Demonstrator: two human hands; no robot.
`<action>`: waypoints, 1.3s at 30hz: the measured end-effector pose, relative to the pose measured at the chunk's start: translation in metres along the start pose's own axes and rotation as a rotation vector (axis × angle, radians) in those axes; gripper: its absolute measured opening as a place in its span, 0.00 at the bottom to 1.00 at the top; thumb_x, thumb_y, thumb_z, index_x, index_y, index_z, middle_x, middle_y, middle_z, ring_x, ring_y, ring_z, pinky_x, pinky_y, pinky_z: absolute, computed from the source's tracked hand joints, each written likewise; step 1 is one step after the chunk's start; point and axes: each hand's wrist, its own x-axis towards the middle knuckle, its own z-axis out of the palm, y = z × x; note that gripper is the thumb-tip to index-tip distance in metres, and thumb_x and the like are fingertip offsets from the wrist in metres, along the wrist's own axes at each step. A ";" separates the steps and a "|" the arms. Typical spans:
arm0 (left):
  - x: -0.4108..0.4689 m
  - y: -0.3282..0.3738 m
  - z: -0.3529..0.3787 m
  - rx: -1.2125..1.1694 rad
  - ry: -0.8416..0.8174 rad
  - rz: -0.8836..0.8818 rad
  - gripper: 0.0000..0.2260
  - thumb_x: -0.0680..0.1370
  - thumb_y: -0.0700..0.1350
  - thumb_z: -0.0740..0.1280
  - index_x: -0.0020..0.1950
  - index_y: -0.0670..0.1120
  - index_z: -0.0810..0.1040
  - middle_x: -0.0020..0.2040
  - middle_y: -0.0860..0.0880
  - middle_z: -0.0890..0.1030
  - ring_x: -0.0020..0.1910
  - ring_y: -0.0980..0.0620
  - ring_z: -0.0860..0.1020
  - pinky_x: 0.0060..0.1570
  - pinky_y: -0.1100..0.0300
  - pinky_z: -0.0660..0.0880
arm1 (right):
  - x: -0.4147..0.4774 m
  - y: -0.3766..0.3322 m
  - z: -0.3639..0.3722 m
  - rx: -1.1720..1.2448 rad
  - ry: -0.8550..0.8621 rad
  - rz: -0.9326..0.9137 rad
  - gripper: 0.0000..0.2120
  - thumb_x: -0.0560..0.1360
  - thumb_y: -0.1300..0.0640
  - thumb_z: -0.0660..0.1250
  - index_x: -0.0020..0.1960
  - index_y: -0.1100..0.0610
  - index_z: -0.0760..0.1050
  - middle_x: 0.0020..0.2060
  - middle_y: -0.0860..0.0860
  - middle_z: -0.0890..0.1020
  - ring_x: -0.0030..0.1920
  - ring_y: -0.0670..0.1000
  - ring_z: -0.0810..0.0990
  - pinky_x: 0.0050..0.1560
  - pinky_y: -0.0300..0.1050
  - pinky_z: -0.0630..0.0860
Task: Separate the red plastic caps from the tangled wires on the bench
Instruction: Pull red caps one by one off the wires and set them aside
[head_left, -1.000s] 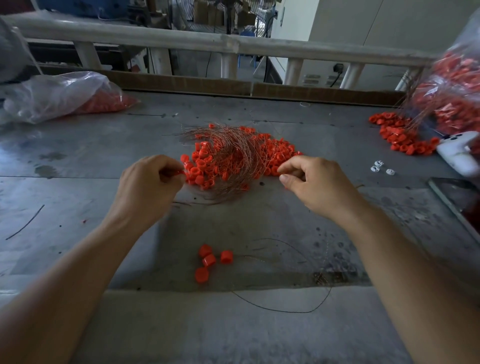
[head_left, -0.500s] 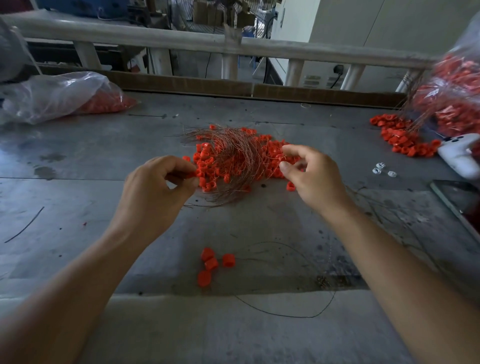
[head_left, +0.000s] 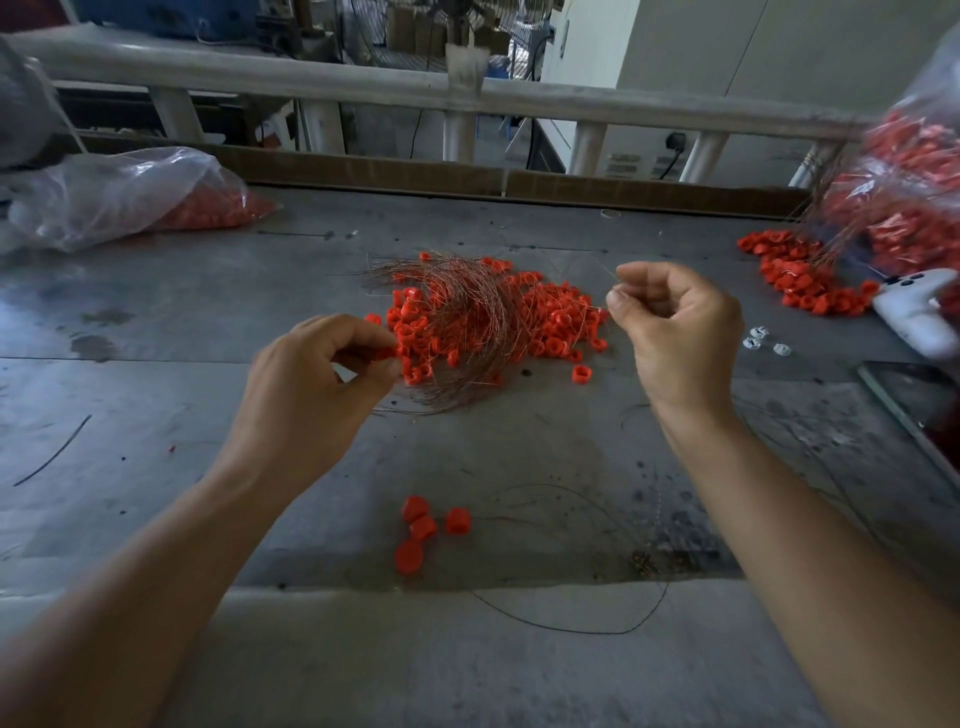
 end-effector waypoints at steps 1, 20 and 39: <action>-0.001 0.000 0.000 -0.005 0.006 0.002 0.08 0.71 0.41 0.71 0.41 0.54 0.77 0.39 0.59 0.77 0.33 0.71 0.73 0.33 0.80 0.66 | 0.000 -0.001 -0.001 0.039 0.021 -0.002 0.11 0.70 0.67 0.69 0.44 0.52 0.76 0.35 0.43 0.79 0.35 0.38 0.78 0.42 0.32 0.74; -0.010 0.012 -0.005 -0.806 -0.445 0.022 0.15 0.61 0.58 0.76 0.43 0.53 0.84 0.62 0.51 0.77 0.66 0.55 0.71 0.51 0.61 0.76 | -0.028 -0.037 -0.002 0.177 -0.296 -0.132 0.11 0.70 0.64 0.70 0.42 0.46 0.78 0.36 0.45 0.81 0.37 0.43 0.79 0.38 0.35 0.75; -0.011 0.014 -0.004 -0.730 -0.462 0.016 0.14 0.63 0.58 0.74 0.44 0.54 0.84 0.41 0.50 0.84 0.41 0.55 0.81 0.40 0.67 0.76 | -0.030 -0.046 -0.004 0.108 -0.512 -0.113 0.13 0.72 0.67 0.67 0.41 0.49 0.75 0.32 0.46 0.78 0.31 0.44 0.78 0.36 0.38 0.78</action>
